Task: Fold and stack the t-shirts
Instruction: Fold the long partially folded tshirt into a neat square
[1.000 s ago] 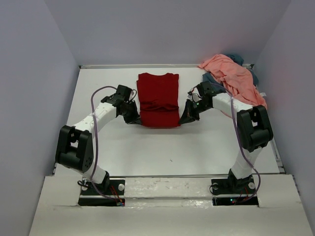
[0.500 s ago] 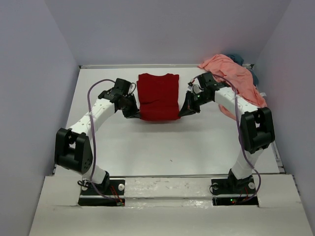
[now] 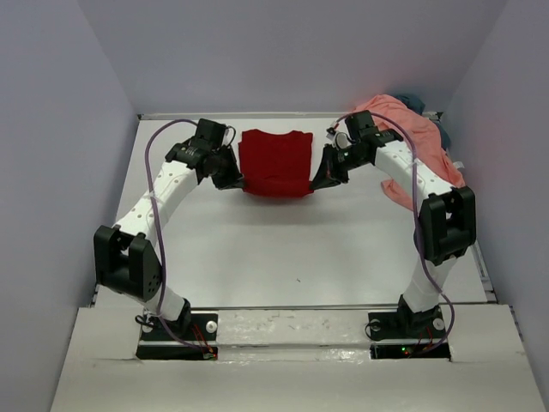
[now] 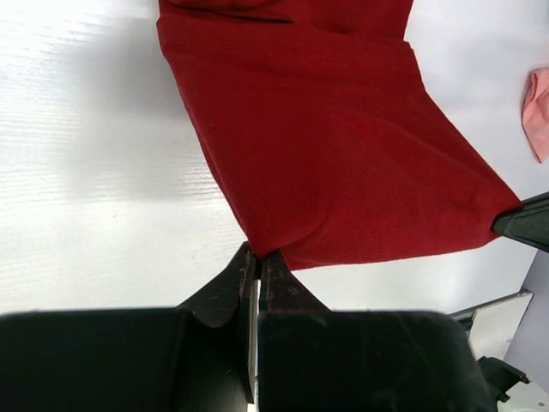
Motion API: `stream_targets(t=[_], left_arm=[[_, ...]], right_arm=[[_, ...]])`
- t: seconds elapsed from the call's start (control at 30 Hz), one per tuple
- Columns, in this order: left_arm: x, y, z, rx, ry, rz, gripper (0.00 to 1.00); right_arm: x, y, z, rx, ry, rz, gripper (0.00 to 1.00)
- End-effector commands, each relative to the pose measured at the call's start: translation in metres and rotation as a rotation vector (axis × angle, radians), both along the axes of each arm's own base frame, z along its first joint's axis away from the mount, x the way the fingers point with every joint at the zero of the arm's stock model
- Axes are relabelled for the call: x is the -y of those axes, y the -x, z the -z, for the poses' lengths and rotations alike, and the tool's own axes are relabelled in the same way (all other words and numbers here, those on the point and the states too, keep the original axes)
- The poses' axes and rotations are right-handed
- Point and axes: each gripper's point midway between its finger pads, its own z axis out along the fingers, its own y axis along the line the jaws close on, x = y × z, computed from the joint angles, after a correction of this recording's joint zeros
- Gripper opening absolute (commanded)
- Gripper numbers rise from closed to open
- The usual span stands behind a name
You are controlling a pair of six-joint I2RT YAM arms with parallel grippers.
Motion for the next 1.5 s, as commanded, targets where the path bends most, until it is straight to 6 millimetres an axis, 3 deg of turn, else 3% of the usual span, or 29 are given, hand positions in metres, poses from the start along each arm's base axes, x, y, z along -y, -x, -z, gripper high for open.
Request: stream_targets(t=[0.0,0.23,0.53,0.77,1.13,1.47], left_arm=[[-0.001,-0.015,-0.019,0.044,-0.017,-0.001,0.03],[0.001,-0.032,-0.024,0.057,-0.031,0.001,0.02],[0.000,-0.029,-0.025,0.056,-0.032,0.008,0.02],[-0.004,-0.009,-0.020,0.049,-0.008,-0.012,0.02],[-0.008,0.039,-0.008,0.032,0.043,-0.041,0.02],[0.004,0.070,0.000,0.024,0.062,-0.037,0.03]], right_arm=[[-0.003,-0.009,-0.014,0.042,-0.002,-0.017,0.00],[-0.008,-0.025,-0.020,0.059,-0.003,-0.018,0.00],[-0.009,-0.028,-0.028,0.075,-0.007,-0.024,0.00],[-0.002,-0.007,-0.028,0.058,-0.003,-0.021,0.00],[0.013,0.035,-0.024,0.058,0.002,0.001,0.00],[0.024,0.069,-0.018,0.050,0.002,0.015,0.00]])
